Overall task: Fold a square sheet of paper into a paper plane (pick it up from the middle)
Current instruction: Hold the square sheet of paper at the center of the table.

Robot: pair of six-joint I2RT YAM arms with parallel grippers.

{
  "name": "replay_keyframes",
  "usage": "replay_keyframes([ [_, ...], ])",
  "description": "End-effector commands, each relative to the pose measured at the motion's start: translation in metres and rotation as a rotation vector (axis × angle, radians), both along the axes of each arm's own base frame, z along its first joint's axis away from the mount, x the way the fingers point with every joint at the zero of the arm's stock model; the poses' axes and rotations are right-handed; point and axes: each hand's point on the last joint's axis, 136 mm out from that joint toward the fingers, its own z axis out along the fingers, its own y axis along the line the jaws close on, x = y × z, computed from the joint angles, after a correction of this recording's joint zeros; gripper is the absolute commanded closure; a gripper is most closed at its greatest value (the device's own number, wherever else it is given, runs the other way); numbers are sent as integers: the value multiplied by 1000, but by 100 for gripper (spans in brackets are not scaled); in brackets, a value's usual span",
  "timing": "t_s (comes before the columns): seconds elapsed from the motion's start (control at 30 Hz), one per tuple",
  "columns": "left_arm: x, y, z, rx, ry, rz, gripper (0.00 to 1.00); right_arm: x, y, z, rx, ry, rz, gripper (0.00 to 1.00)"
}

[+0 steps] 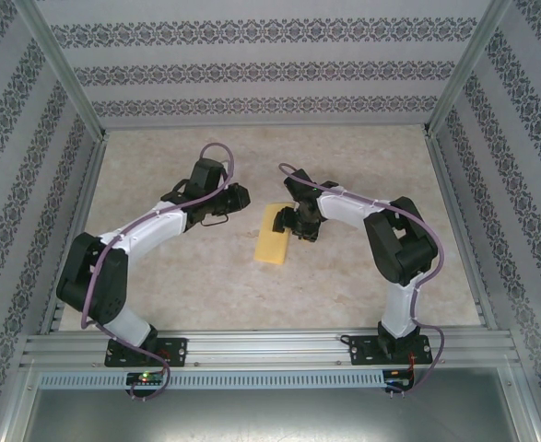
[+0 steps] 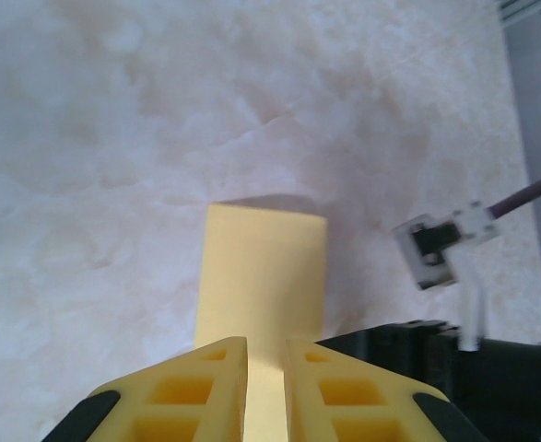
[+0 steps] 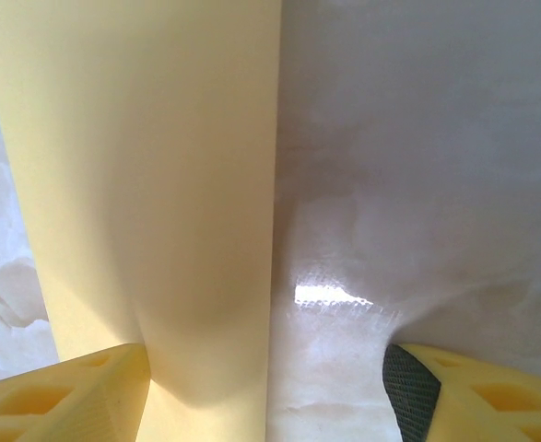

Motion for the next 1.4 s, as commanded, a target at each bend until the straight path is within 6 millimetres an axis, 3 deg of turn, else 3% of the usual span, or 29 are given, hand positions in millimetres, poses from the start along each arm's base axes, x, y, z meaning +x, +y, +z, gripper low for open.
replay_keyframes([
  [0.0, -2, 9, -10, 32, 29, 15, 80, -16, -19, -19, -108, 73, 8, 29],
  [0.3, -2, -14, -20, -43, 71, -78, 83, -16, -21, -24, -119, 86, -10, 29],
  [0.47, -1, -28, -38, -89, 139, -119, 100, -17, -20, -30, -114, 104, -11, 29],
  [0.77, 3, -59, -74, -192, 280, -187, 100, -19, -21, -32, -118, 111, -11, 29],
  [0.93, 0, -60, -91, -179, 318, -186, 100, -19, -21, -33, -119, 113, -10, 29],
  [1.37, -9, -69, -110, -185, 361, -220, 100, -21, -20, -35, -122, 118, -6, 28],
])
